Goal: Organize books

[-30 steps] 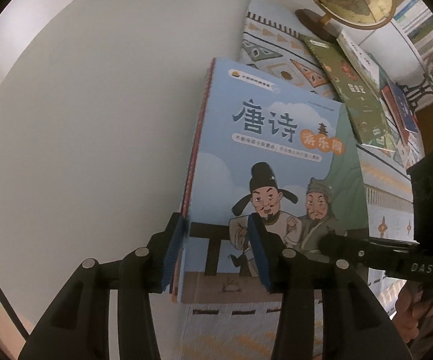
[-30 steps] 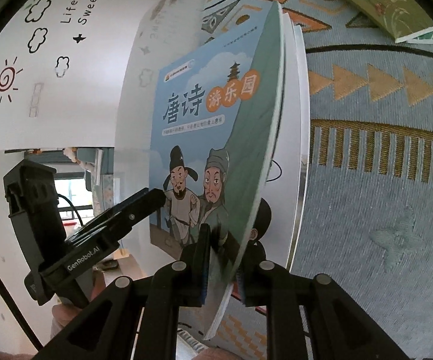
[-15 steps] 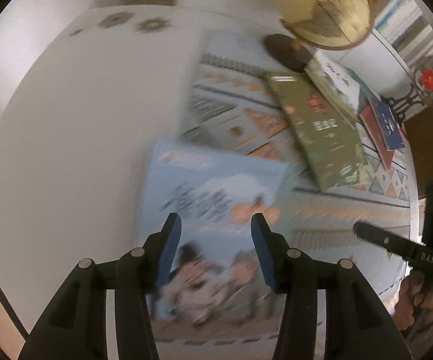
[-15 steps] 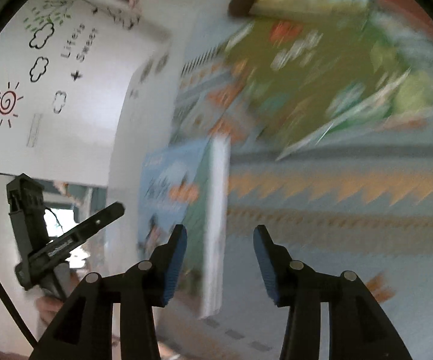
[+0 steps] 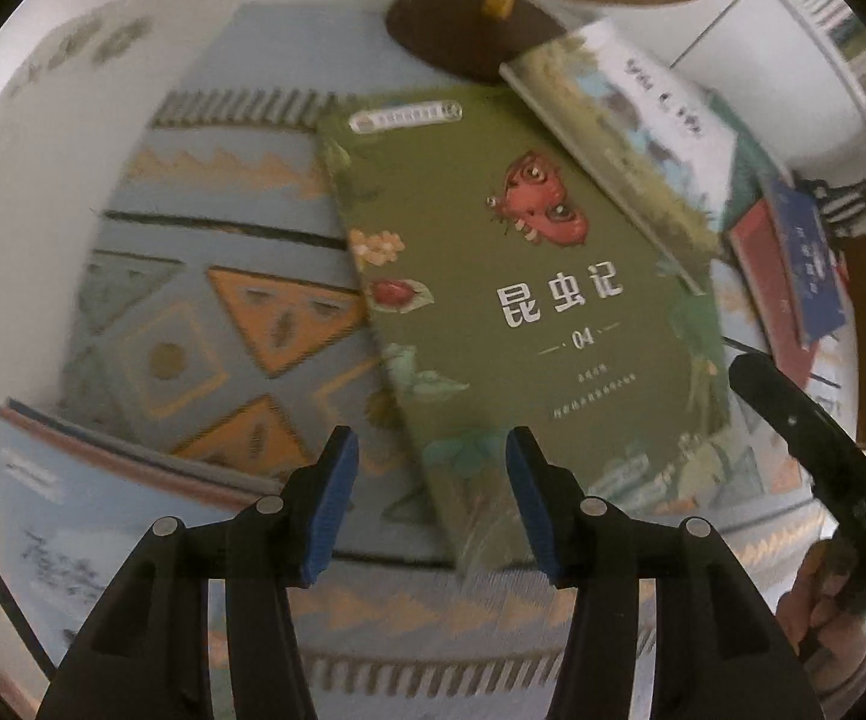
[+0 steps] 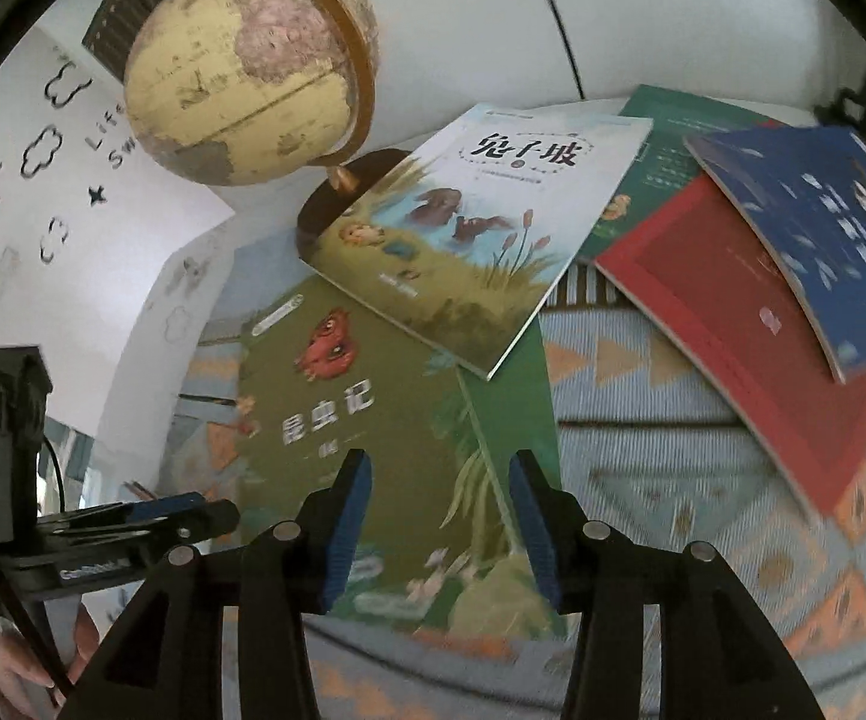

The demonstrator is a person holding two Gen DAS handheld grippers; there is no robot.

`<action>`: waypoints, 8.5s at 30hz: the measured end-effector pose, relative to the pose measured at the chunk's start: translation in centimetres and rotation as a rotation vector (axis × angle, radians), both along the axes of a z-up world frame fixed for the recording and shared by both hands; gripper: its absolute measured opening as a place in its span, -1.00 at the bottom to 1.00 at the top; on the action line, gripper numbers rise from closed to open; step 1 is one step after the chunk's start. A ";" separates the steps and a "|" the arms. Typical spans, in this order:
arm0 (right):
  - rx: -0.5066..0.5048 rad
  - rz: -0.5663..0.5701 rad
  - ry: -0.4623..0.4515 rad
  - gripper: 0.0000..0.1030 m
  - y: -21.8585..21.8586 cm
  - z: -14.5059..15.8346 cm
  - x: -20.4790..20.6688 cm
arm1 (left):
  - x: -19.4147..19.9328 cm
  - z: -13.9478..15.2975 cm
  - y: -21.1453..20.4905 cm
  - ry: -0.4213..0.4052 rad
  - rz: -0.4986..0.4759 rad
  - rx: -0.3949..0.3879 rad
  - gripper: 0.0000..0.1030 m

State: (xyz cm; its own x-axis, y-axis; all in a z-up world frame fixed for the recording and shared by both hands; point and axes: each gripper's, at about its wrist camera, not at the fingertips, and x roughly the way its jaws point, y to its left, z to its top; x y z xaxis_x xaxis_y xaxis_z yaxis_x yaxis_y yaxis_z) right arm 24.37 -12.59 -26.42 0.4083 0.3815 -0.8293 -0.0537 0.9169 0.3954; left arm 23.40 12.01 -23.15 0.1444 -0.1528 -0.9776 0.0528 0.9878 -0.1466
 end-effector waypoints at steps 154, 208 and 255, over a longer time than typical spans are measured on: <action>0.285 0.076 0.332 -0.71 21.1 -0.9 -12.2 | -12.6 4.3 23.8 -0.070 0.149 0.032 -0.36; 0.136 -0.059 0.101 -0.05 -4.5 -1.5 -2.9 | -2.2 0.2 -1.7 -0.066 -0.003 -0.001 0.38; 0.998 -0.295 0.255 -0.93 -10.9 -4.6 -20.0 | -12.3 -1.4 -2.6 0.089 -0.134 -0.406 0.65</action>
State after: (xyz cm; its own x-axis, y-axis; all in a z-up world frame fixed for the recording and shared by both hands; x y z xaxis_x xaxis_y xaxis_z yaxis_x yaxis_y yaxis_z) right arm 4.38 -23.46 -31.03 0.4540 0.8489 -0.2705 0.3069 0.1360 0.9420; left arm 11.05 9.36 -24.59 0.0150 -0.5394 -0.8419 0.1460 0.8342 -0.5318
